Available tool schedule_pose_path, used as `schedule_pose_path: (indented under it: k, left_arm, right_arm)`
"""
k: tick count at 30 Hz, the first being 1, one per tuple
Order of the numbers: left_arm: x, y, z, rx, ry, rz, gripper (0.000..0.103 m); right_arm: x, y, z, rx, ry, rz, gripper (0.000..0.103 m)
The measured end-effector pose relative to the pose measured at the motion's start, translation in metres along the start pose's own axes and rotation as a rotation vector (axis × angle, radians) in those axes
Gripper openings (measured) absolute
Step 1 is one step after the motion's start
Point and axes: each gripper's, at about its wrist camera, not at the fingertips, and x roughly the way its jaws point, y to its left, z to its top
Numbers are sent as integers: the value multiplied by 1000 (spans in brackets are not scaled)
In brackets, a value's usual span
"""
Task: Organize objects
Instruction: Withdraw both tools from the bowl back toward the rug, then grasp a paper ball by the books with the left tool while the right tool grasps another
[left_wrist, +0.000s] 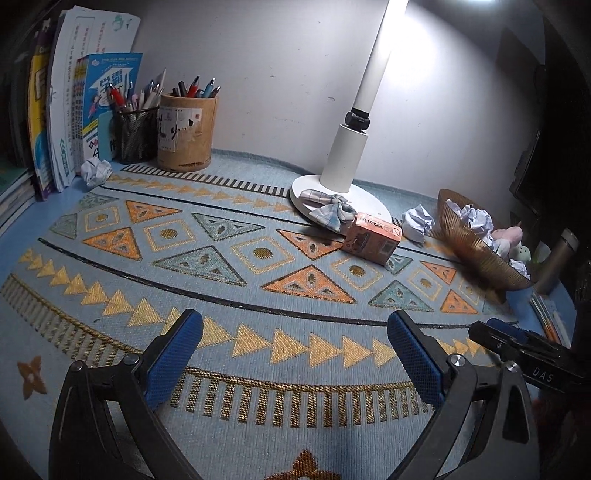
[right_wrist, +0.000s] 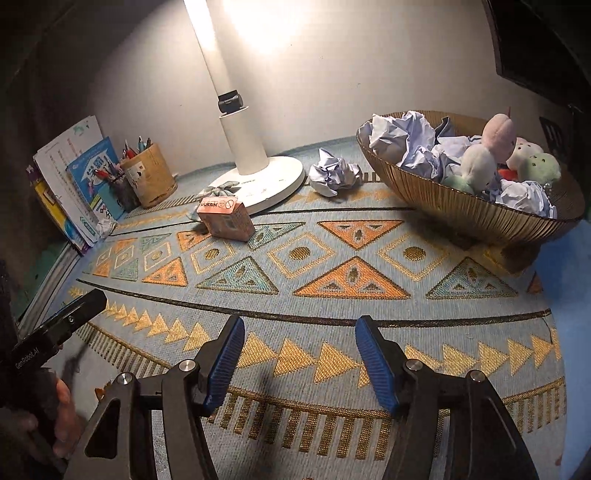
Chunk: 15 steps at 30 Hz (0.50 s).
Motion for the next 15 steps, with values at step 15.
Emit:
schedule_pose_path:
  k: [15]
  left_arm:
    - [-12,40,28,-55,20,14,100]
  right_arm:
    - [10,-18,35,201,10,-7,64]
